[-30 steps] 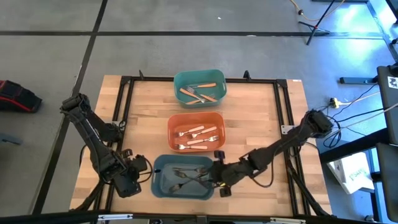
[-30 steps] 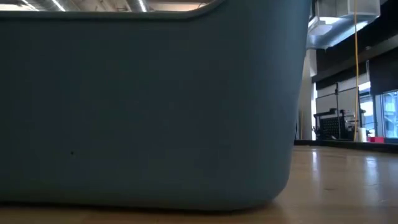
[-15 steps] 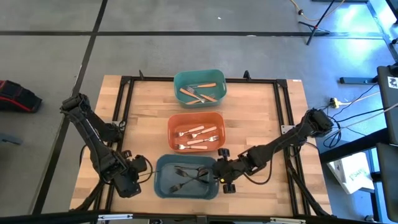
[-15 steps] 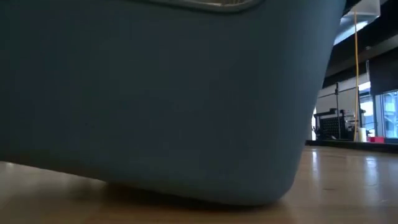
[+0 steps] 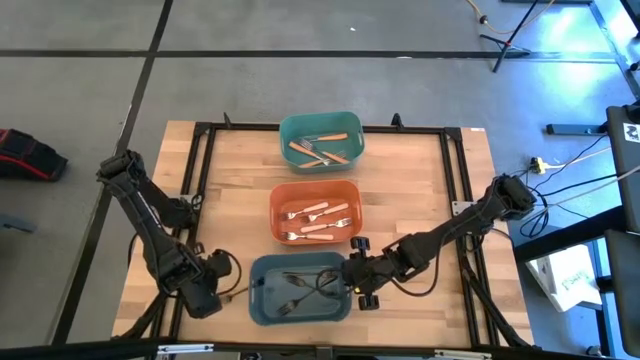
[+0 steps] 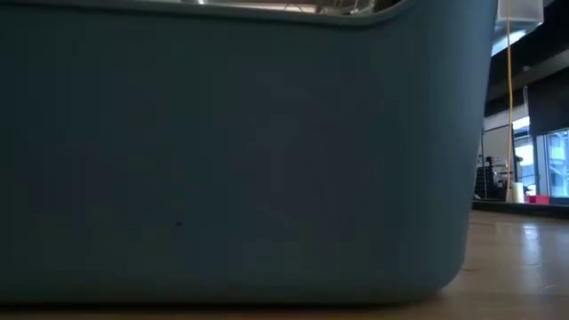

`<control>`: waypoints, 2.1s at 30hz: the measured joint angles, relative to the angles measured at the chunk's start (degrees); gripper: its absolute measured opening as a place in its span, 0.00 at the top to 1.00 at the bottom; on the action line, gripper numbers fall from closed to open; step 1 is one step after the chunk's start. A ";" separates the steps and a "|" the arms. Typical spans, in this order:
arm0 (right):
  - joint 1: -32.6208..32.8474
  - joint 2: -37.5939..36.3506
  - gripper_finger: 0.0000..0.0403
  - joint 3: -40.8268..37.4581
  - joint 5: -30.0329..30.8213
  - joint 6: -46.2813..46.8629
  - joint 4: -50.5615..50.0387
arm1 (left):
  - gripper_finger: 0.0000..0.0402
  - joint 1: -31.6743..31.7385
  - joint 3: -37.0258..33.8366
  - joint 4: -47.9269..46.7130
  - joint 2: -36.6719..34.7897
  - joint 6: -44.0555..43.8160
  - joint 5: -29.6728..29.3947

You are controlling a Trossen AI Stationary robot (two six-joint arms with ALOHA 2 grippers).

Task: Sort silverware by color (type)
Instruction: Put the black fork into the blue bin

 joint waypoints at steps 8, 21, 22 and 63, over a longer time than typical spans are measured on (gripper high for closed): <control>0.02 0.00 0.60 -0.02 1.11 -1.25 0.45 | 0.97 -1.03 0.00 2.74 0.23 2.44 -12.50; 0.02 0.00 0.60 -0.04 1.20 -1.56 0.47 | 0.75 -7.69 0.00 8.42 8.47 -3.29 -16.56; 0.02 0.00 0.60 -0.04 1.20 -1.66 0.47 | 0.74 -7.95 0.00 8.46 9.55 -4.14 -15.31; 0.02 0.00 0.60 -0.09 4.33 -6.08 -0.43 | 0.97 -11.66 -11.37 25.41 18.35 -11.35 -2.88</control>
